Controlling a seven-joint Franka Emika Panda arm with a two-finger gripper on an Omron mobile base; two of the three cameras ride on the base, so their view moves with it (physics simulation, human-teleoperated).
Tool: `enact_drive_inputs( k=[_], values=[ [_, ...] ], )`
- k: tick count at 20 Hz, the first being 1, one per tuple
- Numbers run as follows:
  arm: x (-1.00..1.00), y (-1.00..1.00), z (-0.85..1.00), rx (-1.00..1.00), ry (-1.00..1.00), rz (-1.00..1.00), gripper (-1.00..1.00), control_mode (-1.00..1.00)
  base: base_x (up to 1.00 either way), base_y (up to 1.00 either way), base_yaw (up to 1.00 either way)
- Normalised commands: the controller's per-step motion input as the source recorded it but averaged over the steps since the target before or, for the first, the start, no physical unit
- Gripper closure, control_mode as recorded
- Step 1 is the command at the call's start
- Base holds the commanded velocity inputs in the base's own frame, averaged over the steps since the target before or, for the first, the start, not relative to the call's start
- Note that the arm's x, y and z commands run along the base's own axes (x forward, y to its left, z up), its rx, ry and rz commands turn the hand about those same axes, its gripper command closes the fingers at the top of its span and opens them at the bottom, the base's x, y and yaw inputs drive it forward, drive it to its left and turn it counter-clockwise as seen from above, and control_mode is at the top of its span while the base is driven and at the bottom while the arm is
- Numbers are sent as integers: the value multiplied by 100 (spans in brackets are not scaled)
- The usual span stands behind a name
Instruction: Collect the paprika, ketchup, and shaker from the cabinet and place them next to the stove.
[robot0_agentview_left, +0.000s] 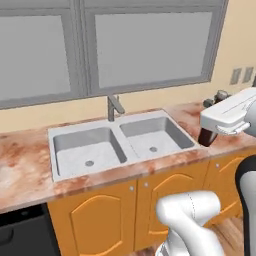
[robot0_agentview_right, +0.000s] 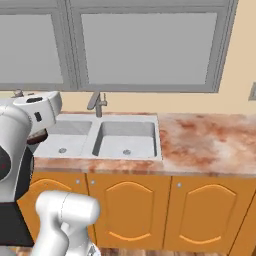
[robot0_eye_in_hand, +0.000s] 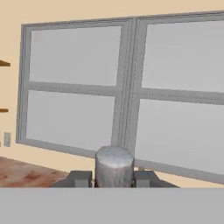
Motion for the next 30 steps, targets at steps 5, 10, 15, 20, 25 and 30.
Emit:
enact_drive_inputs(
  k=[5, 10, 15, 20, 25, 30],
  values=[
    [0, 0, 0, 0, 0, 0, 100, 100, -5, 62, 56],
    [0, 0, 0, 0, 0, 0, 100, 100, -8, 62, 56],
    [0, 0, 0, 0, 0, 0, 100, 100, -5, 62, 57],
    [0, 0, 0, 0, 0, 0, 100, 100, -1, 65, 56],
    [0, 0, 0, 0, 0, 0, 100, 100, 0, 66, 53],
    [0, 0, 0, 0, 0, 0, 100, 100, 22, 70, 46]
  ],
)
